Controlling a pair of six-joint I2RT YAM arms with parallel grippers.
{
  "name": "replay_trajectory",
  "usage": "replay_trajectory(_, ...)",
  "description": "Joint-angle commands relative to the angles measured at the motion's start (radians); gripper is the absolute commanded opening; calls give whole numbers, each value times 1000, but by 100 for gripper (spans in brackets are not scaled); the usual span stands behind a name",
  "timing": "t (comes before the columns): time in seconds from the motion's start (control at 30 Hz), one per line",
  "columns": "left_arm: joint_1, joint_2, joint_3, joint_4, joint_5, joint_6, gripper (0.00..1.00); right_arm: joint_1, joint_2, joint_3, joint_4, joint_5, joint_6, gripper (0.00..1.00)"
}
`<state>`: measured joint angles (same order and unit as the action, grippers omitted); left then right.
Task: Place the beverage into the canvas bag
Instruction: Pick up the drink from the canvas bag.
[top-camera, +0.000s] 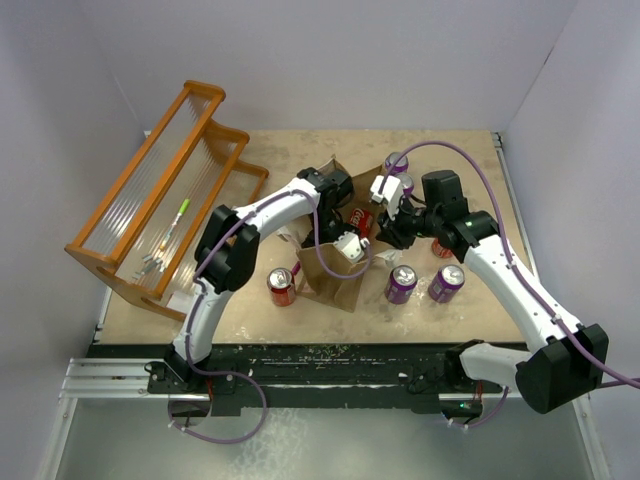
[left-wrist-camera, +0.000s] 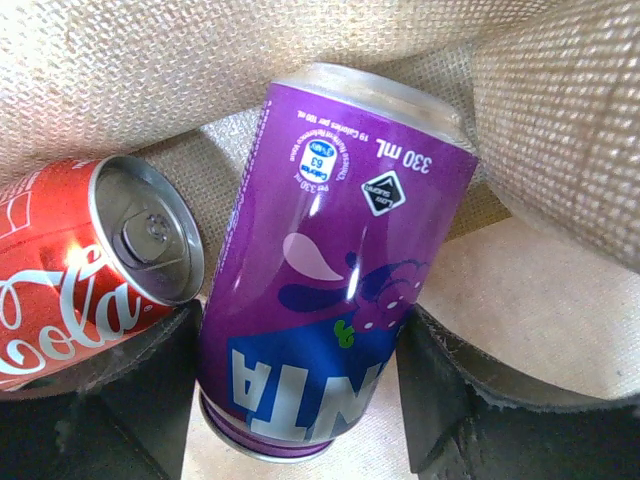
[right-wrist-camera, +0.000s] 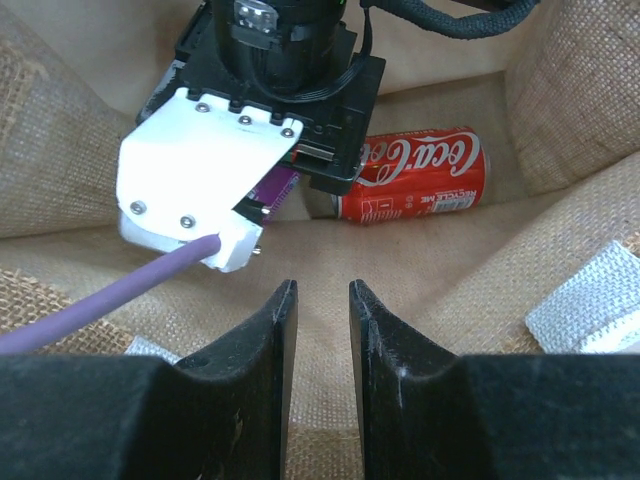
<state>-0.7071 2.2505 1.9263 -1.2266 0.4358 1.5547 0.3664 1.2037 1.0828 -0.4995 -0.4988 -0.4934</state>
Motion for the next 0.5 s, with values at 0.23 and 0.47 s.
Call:
replay_trajectory(0.23,-10,-38,88,-69,50,-137,9,1,-11,57,38,45,12,28)
replay_trajectory(0.47,50,-137,215,3,179,-296,0,-10,24,108,56,37,57,26)
